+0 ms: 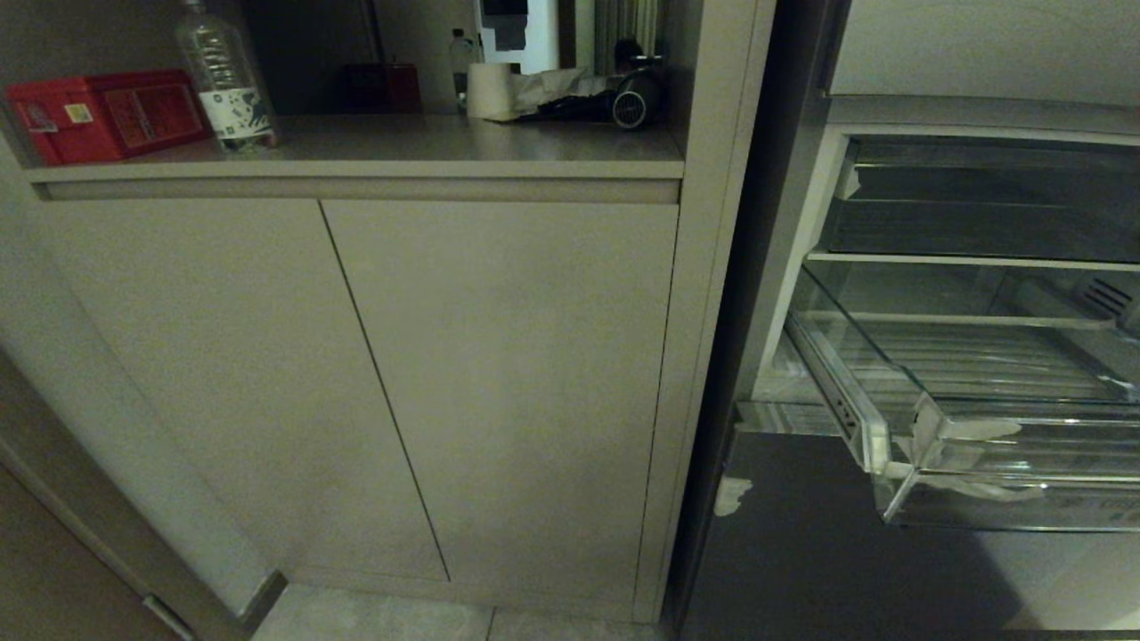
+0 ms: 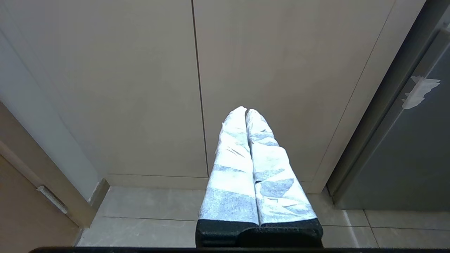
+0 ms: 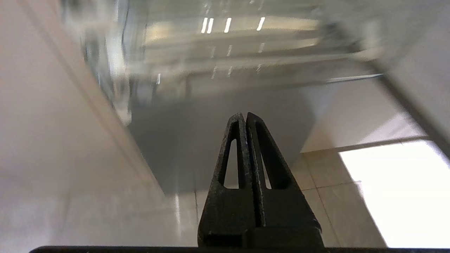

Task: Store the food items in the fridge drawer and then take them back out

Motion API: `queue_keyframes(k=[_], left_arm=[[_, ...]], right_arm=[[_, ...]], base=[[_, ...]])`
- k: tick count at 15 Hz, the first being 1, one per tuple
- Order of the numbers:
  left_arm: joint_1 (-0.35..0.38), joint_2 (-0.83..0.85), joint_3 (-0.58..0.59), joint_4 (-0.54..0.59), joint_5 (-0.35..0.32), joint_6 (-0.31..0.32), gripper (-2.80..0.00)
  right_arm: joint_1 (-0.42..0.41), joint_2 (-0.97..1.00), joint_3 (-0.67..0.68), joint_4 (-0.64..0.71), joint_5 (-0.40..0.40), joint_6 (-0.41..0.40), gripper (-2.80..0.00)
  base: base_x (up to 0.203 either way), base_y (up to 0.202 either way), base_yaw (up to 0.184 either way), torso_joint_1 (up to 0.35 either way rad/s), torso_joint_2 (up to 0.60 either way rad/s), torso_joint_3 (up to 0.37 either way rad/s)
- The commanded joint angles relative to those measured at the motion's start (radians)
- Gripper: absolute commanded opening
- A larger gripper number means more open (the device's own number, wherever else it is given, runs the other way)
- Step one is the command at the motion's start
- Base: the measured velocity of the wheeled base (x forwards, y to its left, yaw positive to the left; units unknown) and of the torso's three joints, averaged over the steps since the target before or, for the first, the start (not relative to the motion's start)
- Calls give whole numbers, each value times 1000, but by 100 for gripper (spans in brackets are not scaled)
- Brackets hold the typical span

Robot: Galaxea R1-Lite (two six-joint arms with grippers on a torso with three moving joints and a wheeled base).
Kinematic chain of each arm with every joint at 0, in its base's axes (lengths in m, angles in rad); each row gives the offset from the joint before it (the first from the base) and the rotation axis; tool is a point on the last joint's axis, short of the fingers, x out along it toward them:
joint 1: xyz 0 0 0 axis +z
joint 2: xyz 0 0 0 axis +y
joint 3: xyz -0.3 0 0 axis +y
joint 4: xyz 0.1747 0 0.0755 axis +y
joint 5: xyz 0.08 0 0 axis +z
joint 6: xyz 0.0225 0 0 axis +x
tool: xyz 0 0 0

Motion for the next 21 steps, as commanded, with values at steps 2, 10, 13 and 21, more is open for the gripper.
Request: queue_keyframes(k=[2,10,13,21], left_arm=[[0,1,0,-1,0,0,-280],[0,1,0,-1,0,0,-280],[0,1,0,-1,0,0,-280],[0,1,0,-1,0,0,-280]], right_arm=[[52,-84,303,-184,40,-75,-280],[99,-324,655,-602,91,-231,-280],[100,-324,684,-660,130,-228,-280],[99,-325,684,-660,132,-225,-280]], base=[[0,0,0,0,0,0],[0,0,0,0,0,0],[0,0,0,0,0,0],[0,0,0,0,0,0]])
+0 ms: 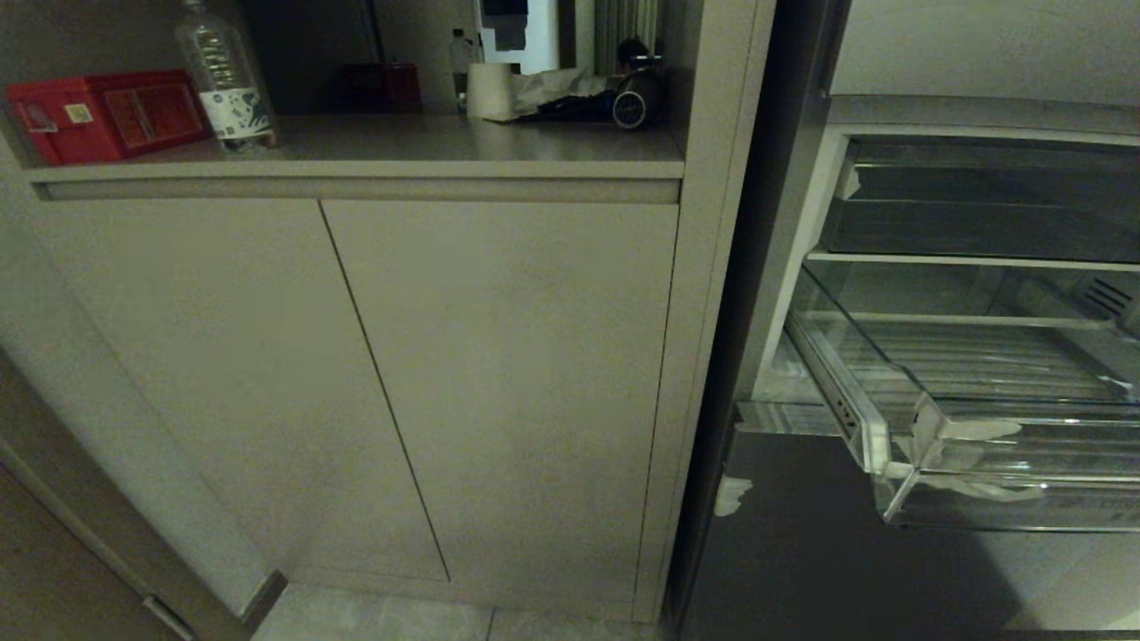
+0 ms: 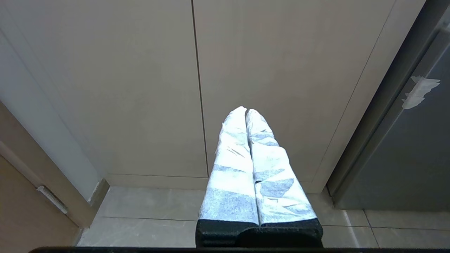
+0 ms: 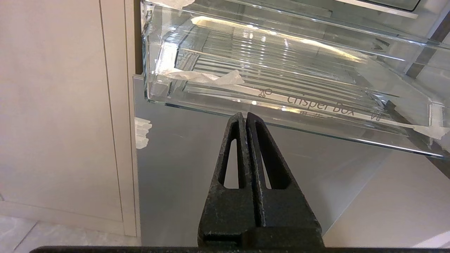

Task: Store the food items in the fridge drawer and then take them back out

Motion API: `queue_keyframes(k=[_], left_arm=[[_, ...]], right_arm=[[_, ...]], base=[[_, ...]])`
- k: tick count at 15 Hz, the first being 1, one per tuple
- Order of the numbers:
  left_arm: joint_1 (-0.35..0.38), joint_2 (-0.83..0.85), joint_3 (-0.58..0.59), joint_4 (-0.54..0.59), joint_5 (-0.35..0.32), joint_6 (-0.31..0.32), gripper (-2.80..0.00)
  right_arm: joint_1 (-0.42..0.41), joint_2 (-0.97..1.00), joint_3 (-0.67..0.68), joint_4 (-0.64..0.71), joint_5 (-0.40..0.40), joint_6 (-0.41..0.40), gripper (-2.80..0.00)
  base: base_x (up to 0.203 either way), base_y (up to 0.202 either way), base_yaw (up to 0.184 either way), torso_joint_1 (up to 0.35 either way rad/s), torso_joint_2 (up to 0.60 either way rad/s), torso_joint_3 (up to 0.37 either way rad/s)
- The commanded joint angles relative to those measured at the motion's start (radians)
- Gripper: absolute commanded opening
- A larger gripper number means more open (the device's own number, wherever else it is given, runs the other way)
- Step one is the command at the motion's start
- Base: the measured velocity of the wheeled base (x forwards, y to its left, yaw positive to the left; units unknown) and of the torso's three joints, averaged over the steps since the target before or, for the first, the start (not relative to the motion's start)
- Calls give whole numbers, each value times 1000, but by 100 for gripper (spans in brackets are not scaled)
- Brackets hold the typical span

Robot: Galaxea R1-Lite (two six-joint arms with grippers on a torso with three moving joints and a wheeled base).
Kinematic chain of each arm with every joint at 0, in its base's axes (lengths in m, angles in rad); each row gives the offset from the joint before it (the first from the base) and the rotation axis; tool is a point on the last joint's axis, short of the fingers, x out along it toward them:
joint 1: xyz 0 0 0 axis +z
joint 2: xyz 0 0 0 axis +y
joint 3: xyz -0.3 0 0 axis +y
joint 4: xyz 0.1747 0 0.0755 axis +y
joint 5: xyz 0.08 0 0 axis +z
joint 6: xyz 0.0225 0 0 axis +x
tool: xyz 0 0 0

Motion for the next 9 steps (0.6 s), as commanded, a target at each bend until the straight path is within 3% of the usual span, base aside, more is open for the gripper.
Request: queue_keyframes(k=[1,5,7,9], left_arm=[[0,1,0,0,0,-1,-280],[0,1,0,0,0,0,-280],[0,1,0,0,0,0,-280],[0,1,0,0,0,0,-280]], right_arm=[[1,-1,32,-1,-1,-1,-280],[-1,-1,32,-1,-1,18,-280],[1,-1,32,17,7,94,-280],[-1,-1,32,32,9,106,-280]], base=[[0,0,0,0,0,0],[0,0,0,0,0,0],[0,0,0,0,0,0],[0,0,0,0,0,0]])
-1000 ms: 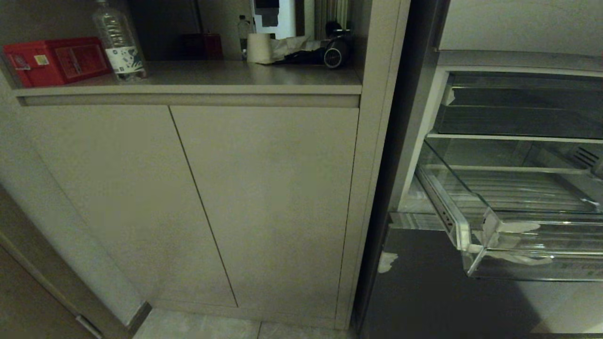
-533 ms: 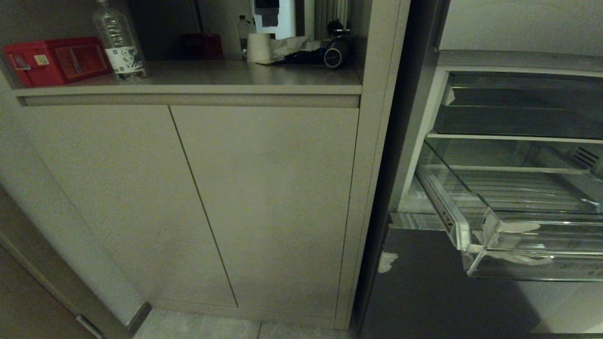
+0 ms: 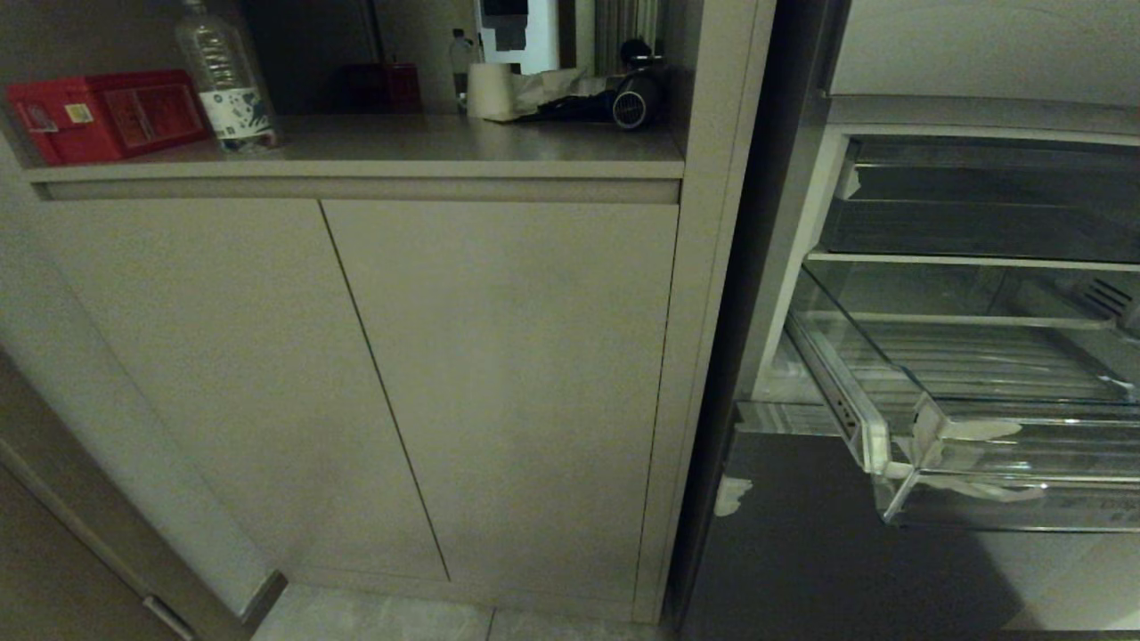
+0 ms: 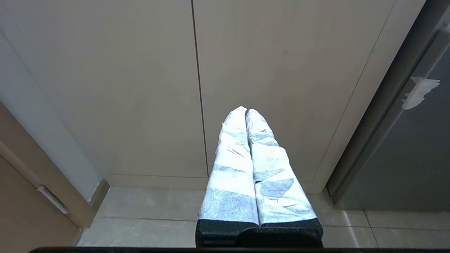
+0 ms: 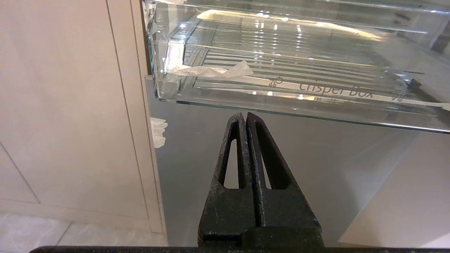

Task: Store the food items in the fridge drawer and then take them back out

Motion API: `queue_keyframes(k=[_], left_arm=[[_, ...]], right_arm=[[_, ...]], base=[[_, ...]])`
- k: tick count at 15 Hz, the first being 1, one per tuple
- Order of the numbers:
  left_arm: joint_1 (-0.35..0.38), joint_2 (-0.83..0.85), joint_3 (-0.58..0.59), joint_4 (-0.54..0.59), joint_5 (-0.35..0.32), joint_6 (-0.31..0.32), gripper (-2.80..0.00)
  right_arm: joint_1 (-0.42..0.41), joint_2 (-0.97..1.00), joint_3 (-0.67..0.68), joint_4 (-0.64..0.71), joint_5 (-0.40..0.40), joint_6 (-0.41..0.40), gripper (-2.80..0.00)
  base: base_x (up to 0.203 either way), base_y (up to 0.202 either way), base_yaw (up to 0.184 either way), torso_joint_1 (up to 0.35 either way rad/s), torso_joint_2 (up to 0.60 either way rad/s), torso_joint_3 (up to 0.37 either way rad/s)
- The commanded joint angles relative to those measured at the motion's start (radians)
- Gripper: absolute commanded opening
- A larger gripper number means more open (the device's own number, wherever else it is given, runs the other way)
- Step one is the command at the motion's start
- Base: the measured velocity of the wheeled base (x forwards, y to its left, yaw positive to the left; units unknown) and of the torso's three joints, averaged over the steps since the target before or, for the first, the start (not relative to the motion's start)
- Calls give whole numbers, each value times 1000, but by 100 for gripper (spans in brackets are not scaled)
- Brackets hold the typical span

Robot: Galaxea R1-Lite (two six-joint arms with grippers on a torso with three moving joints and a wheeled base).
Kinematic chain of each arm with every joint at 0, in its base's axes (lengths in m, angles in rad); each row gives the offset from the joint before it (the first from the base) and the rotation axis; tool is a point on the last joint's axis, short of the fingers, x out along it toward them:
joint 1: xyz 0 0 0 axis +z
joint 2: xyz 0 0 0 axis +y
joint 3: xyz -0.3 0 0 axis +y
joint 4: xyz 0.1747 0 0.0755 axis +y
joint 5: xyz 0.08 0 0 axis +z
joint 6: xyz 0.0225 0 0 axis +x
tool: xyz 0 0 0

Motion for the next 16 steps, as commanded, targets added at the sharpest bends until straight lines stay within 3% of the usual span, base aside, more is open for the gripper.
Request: queue_keyframes(k=[1,4,16], left_arm=[[0,1,0,0,0,0,-280],[0,1,0,0,0,0,-280],[0,1,0,0,0,0,-280]], right_arm=[[0,0,32,7,3,-4,-280],[-1,0,34,26,9,-12,-280],[-1,0,32,48,8,15,-280]], base=[[0,0,0,0,0,0],[1,3,-69,-2,1,3],[0,8,-176,2,2,3]])
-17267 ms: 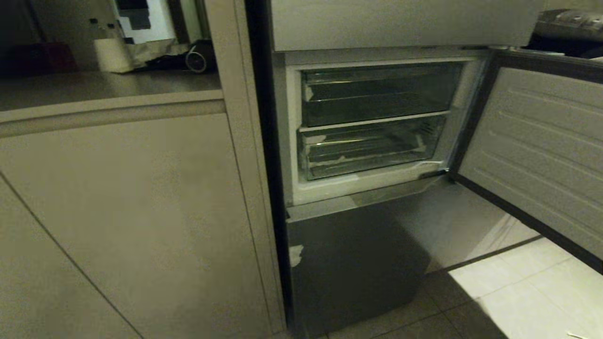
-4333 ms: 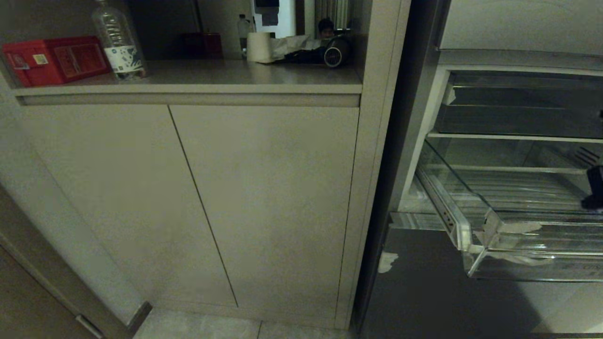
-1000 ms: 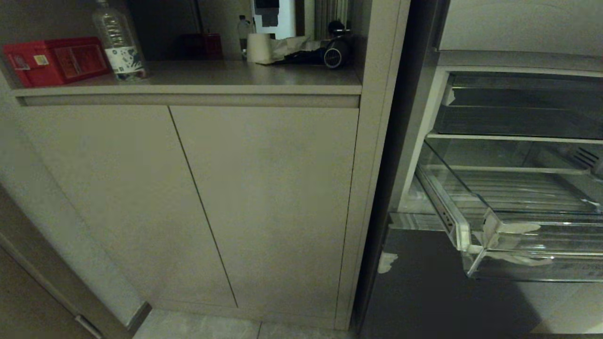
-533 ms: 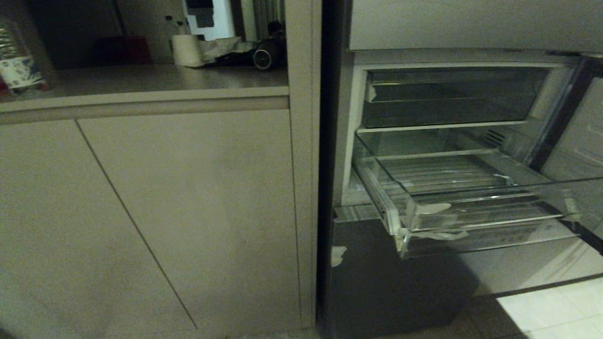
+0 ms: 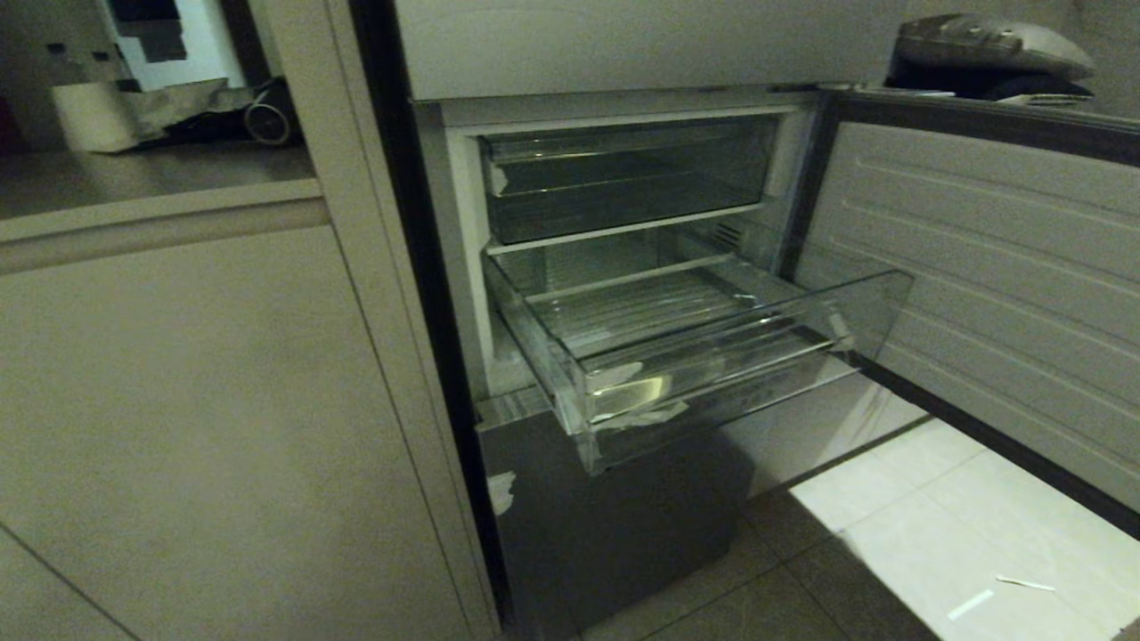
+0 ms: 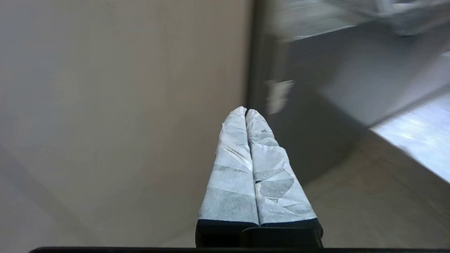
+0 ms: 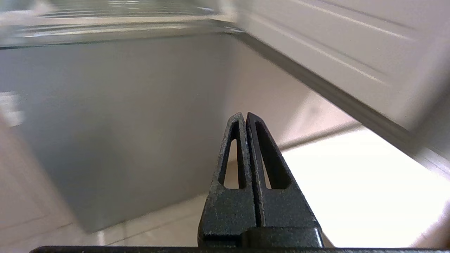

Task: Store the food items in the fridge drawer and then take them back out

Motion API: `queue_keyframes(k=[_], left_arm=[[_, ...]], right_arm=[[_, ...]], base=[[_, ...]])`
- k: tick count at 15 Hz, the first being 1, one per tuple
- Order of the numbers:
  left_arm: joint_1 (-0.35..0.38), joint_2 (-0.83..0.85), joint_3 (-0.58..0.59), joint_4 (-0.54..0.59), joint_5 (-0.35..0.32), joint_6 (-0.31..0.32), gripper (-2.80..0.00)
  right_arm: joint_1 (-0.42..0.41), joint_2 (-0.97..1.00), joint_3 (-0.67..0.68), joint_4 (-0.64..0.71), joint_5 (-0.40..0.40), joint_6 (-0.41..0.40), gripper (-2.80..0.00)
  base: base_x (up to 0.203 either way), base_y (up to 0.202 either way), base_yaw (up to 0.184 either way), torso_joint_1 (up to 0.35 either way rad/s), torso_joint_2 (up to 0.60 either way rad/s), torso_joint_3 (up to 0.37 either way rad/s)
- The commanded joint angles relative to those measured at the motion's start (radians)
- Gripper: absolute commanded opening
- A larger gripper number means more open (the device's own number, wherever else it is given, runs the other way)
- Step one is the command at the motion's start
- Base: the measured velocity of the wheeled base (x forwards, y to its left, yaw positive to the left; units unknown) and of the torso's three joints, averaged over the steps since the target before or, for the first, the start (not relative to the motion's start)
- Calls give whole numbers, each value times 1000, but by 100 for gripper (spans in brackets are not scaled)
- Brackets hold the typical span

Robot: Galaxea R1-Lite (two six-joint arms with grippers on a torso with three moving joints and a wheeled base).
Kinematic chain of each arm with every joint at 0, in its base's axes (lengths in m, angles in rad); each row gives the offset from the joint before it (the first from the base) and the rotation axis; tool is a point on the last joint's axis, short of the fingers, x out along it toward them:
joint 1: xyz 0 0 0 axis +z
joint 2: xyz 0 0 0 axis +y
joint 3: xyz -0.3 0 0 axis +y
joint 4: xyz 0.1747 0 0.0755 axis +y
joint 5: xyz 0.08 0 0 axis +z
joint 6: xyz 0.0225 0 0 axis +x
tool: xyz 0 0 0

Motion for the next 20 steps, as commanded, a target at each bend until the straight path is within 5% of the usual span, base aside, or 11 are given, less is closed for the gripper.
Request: queue_keyframes(k=[1,15,20], left_arm=[[0,1,0,0,0,0,-280],[0,1,0,0,0,0,-280],[0,1,0,0,0,0,-280]], right_arm=[[-1,0,32,-1,-2,3,-280],[0,0,32,-8,-1,30,-280],[-11,198,-161,53,-63,57,-280]], base=[[2,6,-175,2,1,5],[-1,6,-138,2,3,3],[0,0,0,0,0,0]])
